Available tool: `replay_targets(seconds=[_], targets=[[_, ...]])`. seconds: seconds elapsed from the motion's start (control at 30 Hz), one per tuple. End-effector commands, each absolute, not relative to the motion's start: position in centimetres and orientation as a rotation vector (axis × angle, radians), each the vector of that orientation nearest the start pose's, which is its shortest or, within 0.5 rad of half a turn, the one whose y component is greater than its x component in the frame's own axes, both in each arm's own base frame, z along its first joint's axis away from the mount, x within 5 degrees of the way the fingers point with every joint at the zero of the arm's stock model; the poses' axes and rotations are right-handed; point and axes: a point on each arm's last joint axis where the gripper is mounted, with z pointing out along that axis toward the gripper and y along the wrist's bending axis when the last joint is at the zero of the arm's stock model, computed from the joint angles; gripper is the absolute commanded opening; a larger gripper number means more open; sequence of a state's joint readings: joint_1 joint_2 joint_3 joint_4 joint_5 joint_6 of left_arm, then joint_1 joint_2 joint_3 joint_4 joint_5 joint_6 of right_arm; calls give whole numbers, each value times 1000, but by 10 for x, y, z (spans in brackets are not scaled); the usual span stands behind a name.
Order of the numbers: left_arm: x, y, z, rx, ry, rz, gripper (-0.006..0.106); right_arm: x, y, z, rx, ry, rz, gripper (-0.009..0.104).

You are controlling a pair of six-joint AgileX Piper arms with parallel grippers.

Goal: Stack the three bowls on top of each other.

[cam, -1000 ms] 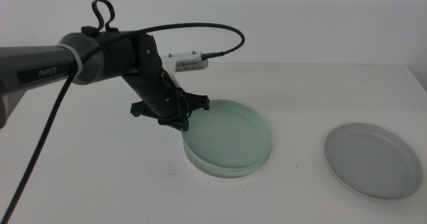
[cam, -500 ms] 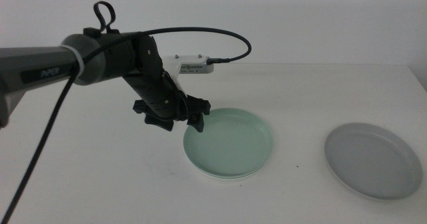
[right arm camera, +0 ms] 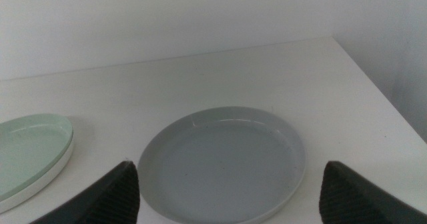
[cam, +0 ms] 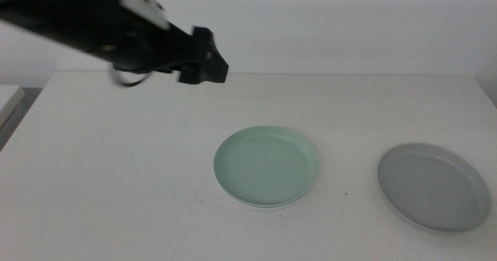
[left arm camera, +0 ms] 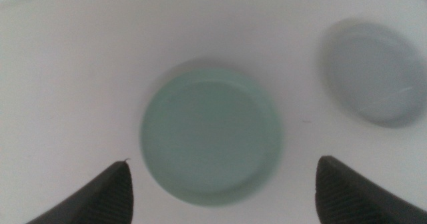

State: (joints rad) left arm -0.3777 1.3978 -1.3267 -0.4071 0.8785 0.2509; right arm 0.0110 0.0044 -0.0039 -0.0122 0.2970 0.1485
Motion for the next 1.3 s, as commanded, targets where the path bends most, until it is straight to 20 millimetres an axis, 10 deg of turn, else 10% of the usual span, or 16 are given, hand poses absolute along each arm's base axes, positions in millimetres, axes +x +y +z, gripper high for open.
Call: replay_targets(seconds=[0.0, 0.23, 0.57, 1.27], targets=[[227, -126, 392, 601, 2263, -590, 94, 55, 0, 187, 109, 1771, 89, 93], [144, -96, 406, 674, 2220, -623, 94, 55, 0, 187, 109, 1771, 89, 93], [78, -72, 410, 728, 2084, -635, 94, 55, 0, 187, 109, 1771, 89, 93], [70, -67, 414, 698, 2029, -627, 94, 56, 0, 194, 103, 1691, 93, 93]])
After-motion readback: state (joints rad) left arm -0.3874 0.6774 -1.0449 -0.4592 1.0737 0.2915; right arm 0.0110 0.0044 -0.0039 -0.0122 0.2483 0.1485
